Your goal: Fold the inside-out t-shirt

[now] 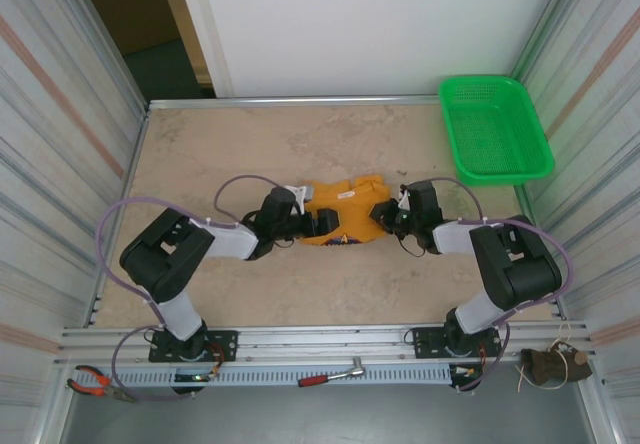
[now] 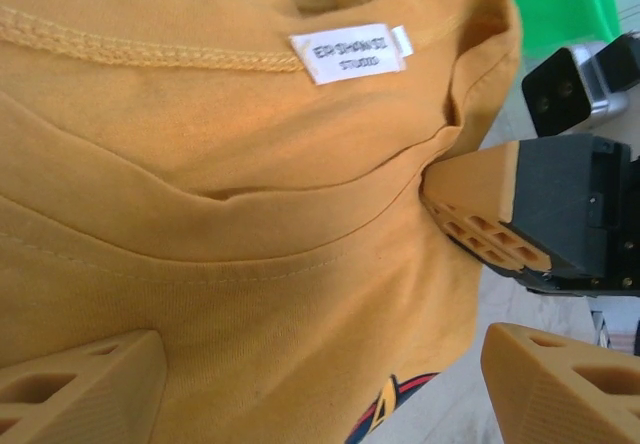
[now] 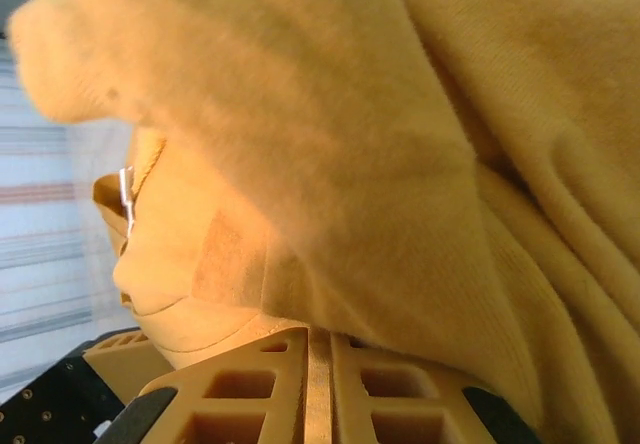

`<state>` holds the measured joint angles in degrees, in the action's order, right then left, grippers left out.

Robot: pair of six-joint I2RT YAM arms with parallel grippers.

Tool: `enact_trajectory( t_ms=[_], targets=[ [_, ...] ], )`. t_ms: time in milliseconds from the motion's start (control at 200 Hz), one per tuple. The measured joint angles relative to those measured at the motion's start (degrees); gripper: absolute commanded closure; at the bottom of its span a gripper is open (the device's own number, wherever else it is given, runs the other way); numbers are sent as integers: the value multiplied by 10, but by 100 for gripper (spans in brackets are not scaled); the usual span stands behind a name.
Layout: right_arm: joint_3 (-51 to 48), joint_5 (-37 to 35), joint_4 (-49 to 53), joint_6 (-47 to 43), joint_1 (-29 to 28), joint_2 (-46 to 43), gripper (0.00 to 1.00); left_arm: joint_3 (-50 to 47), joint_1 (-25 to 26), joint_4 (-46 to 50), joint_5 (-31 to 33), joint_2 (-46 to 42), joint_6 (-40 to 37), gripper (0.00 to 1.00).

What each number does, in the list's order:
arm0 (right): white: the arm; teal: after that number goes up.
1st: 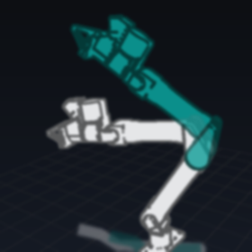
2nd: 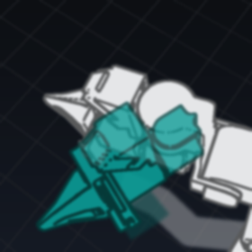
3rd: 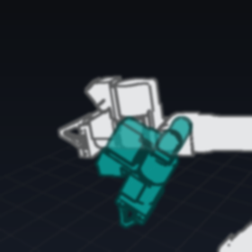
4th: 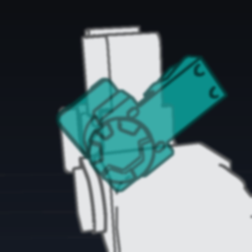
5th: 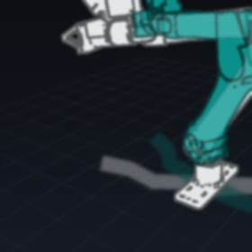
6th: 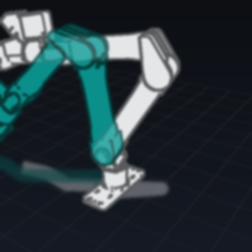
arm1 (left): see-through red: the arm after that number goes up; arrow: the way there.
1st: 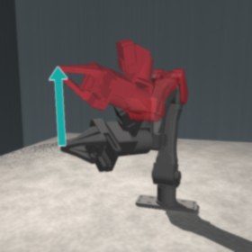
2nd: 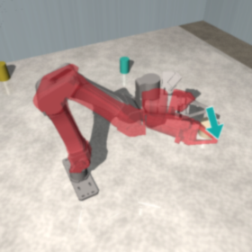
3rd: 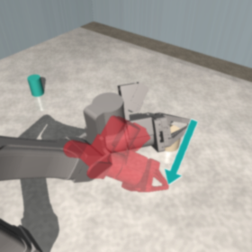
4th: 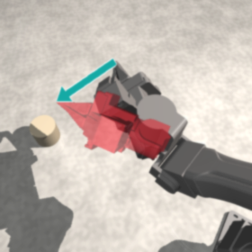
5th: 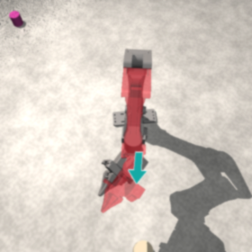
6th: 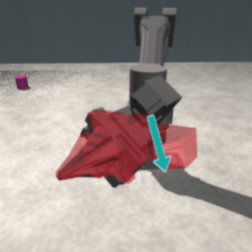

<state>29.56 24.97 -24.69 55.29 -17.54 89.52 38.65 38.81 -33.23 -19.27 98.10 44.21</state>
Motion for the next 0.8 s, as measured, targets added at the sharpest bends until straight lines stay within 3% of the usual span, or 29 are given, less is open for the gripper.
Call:
enact_trajectory(
  t_ms=[185, 381, 536, 802],
  targets=[
    [33, 7, 76, -17, 3, -57, 85, 5, -21, 80, 25, -92, -14, 9],
    [105, 8, 111, -52, 4, -77, 86, 50, -77, 194, 46, -171, -36, 4],
    [117, 9, 106, -61, 5, -20, 87, 62, -110, 257, 32, -154, -55, 1],
    [119, 10, 88, -63, 25, 76, 88, 64, -112, 292, -10, -44, -85, 1]
  ],
)
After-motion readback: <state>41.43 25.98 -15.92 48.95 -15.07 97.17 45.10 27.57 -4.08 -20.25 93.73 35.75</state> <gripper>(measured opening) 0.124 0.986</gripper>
